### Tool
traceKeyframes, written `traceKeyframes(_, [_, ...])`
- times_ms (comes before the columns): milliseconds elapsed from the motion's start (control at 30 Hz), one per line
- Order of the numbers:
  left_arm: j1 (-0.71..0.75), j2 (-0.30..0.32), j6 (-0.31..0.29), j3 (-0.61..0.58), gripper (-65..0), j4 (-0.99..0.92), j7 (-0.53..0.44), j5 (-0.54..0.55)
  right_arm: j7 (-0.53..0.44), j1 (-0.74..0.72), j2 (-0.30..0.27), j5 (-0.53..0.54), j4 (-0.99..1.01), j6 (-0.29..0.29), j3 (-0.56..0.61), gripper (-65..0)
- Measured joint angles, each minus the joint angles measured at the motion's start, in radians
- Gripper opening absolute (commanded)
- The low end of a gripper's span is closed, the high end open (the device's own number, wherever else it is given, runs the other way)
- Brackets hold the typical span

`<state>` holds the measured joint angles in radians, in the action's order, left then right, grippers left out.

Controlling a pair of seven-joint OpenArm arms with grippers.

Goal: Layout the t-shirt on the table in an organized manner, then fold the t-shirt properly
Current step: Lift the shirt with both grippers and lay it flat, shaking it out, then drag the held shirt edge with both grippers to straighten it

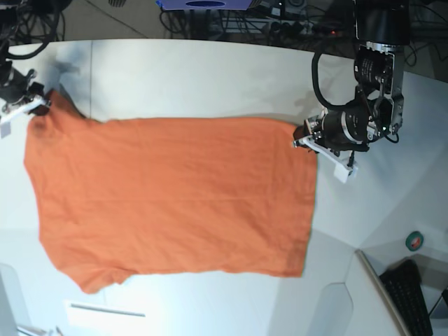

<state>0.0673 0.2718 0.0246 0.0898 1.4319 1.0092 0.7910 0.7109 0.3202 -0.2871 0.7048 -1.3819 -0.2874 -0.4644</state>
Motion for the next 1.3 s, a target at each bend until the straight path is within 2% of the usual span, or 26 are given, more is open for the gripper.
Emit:
traceKeyframes(200, [0.037, 0.039, -0.001, 0.001, -65.0, 0.042, -0.003, -0.005, -0.007, 0.089, 0.003, 0.010, -0.110, 0.000, 0.000, -65.0])
traceKeyframes(467, [0.076, 0.035, -0.002, 0.009, -65.0, 0.134, 0.001, 0.002, 0.006, 0.228, 0.035, 0.002, -0.315, 0.003, -0.003, -65.0])
traceKeyframes(567, [0.099, 0.031, -0.002, 0.084, -65.0, 0.137, 0.001, 0.005, 0.054, 0.237, 0.068, 0.013, -0.352, -0.001, 0.000, -65.0])
traceKeyframes(667, [0.124, 0.036, -0.002, 0.146, -65.0, 0.135, -0.003, 0.000, 0.063, 0.245, 0.072, 0.001, -0.352, -0.002, 0.000, -65.0])
traceKeyframes(867, [0.148, 0.028, -0.002, 0.175, -65.0, 0.132, 0.000, 0.000, 0.063, 0.193, 0.089, 0.002, -0.353, 0.000, 0.000, -65.0])
traceKeyframes(1033, [0.137, -0.010, -0.002, 0.178, -65.0, 0.133, 0.005, 0.003, 0.076, 0.148, 0.089, -0.002, -0.352, 0.000, 0.002, -65.0])
traceKeyframes(1200, [0.083, -0.003, -0.002, 0.180, -65.0, 0.113, -0.001, 0.001, 0.170, 0.050, 0.084, -0.002, -0.351, 0.001, 0.002, -65.0])
traceKeyframes(1300, [0.031, -0.008, -0.002, 0.180, -65.0, 0.052, -0.001, 0.005, 0.190, -0.008, 0.090, -0.103, -0.341, 0.001, 0.001, -65.0])
